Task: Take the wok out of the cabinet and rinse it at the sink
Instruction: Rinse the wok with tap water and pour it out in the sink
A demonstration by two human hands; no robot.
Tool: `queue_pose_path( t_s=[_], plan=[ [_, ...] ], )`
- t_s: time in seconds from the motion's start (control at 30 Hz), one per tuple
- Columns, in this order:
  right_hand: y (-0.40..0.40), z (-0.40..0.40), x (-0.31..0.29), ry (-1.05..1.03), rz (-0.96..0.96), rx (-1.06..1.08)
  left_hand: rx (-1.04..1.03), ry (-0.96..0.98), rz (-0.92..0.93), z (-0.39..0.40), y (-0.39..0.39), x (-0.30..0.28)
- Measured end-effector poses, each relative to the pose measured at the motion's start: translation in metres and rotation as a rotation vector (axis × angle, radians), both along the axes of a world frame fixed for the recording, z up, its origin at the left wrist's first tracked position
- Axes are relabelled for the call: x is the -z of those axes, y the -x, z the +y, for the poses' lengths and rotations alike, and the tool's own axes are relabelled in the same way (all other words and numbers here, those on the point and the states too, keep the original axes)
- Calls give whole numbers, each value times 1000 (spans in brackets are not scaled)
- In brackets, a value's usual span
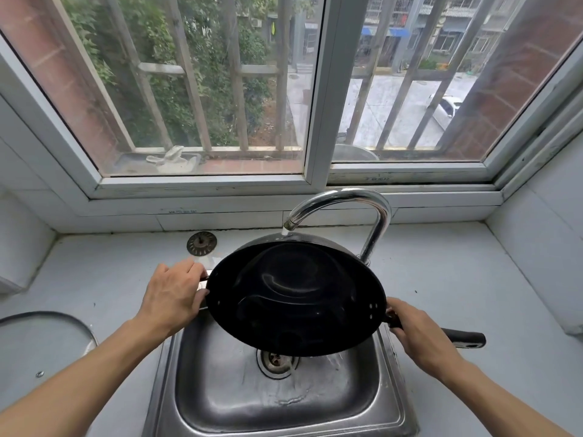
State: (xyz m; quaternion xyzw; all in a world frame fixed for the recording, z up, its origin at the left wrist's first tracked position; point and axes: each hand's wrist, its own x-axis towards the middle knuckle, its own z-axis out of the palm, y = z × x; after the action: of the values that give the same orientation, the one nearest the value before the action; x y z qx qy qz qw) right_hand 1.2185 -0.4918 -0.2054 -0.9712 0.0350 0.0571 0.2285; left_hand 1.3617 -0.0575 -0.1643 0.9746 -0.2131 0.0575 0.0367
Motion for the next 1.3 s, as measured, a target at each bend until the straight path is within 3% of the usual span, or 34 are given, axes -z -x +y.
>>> queue_pose_path(
  t_s=[1.3],
  plan=[
    [-95, 69, -49, 212, -213, -355, -377, 287, 108, 91, 65, 37]
  ],
)
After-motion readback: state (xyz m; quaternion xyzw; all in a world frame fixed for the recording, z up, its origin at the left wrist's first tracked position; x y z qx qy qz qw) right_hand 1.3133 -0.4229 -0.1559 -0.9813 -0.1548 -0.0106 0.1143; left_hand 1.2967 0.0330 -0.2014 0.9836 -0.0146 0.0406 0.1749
